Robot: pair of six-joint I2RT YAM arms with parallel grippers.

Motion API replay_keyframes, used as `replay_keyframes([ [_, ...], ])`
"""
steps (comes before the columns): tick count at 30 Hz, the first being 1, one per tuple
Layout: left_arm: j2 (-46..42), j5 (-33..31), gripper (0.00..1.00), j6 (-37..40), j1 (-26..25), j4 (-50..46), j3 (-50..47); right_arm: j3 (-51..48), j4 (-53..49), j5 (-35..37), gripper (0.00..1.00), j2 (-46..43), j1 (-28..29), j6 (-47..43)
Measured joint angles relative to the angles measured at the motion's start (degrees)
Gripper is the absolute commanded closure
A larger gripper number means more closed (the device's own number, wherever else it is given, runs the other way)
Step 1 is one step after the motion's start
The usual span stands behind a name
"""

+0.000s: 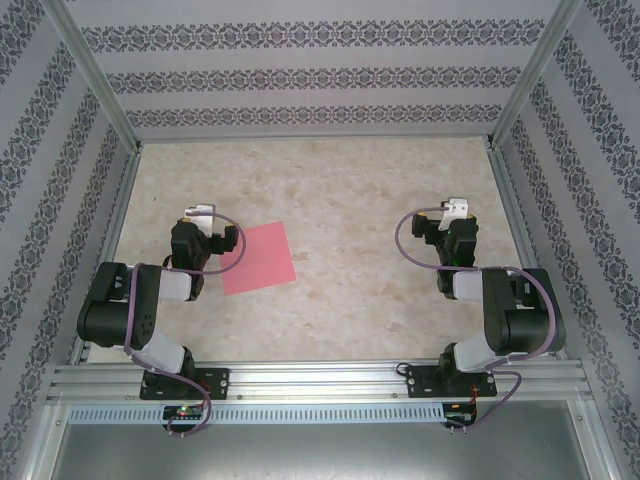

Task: Fold a paper plane with a square sheet of paper (pick it up from the middle)
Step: Move the square sheet of paper to the center of the table.

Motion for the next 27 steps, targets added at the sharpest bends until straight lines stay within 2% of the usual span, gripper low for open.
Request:
replay_keyframes([
  [27, 0.0, 0.02, 0.0, 0.0, 0.0, 0.0, 0.0, 0.0, 0.15, -1.03, 0.02, 0.0, -0.15, 0.0],
])
